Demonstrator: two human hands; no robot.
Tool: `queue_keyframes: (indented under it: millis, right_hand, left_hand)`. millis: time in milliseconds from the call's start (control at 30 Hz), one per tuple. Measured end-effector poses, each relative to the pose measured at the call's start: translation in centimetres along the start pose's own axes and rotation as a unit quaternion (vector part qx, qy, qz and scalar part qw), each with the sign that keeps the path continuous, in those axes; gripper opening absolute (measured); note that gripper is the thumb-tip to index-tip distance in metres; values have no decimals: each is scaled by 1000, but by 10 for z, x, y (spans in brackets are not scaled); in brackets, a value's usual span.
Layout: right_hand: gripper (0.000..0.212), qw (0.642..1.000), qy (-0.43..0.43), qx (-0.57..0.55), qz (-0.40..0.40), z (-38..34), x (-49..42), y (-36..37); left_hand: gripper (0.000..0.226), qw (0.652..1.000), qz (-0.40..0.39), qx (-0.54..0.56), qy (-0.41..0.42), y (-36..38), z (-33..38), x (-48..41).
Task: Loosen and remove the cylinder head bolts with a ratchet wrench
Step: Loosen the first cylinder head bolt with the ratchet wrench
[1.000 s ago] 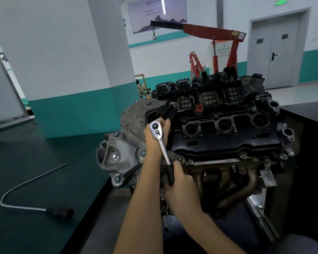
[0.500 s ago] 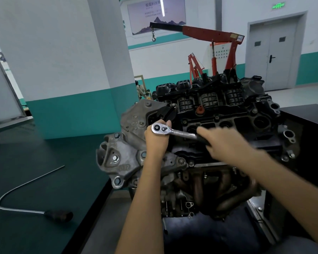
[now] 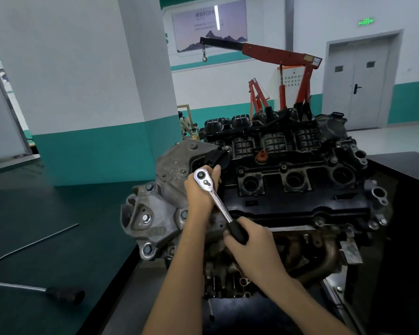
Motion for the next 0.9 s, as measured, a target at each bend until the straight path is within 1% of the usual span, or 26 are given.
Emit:
queue_keyframes:
  millis: [67, 167, 300, 400, 500, 533, 567, 633, 667, 733, 767, 833, 900]
  right_hand:
    - [19, 1000, -8, -4, 1, -2, 0, -4]
    - [23, 999, -17, -24, 29, -7, 5, -16]
    - [27, 997, -24, -53, 40, -18, 8, -29]
    - [28, 997, -26, -59, 41, -28, 8, -33]
    - [29, 996, -31, -63, 45, -42, 7, -38]
    - [29, 996, -33, -65, 45, -47, 7, -41]
    - [30, 996, -35, -70, 48, -52, 8, -45]
    - [31, 994, -38, -88, 56, -59, 10, -54]
    - [32, 992, -40, -102, 59, -62, 12, -59]
    - [33, 985, -27, -158, 66, -65, 17, -68]
    - [34, 979, -13, -189, 70, -66, 20, -71]
    - [34, 967, 9, -243, 72, -68, 24, -75]
    - [34, 955, 22, -287, 66, -70, 31, -72]
  left_hand:
    - [43, 1000, -3, 23, -1, 2, 8, 2]
    - [43, 998, -5, 67, 18, 7, 26, 14]
    - [43, 994, 35, 92, 50, 2, 48, 28]
    - [43, 982, 27, 179, 50, -3, 55, 32]
    - [39, 972, 9, 229, 46, -3, 62, 35]
    - [40, 969, 15, 239, 52, -4, 65, 37]
    - [42, 970, 33, 231, 72, -8, 71, 39]
    - [43, 975, 71, 170, 126, -12, 84, 49]
    - [37, 976, 86, 131, 154, -11, 89, 55]
    - [9, 973, 100, 62, 200, -9, 94, 70]
    - [4, 971, 105, 40, 212, -7, 94, 76]
    - [12, 963, 113, 18, 243, -5, 100, 87]
    - [12, 949, 134, -7, 286, -8, 113, 99]
Point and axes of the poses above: each hand's wrist, its own x-axis away from the middle knuckle, its own y-axis out of the palm, z = x × y, the point moved 9 cm from there along -x, towards the middle knuckle, and after that the axes turned 14 degrees about -y, right-handed, at the moved point
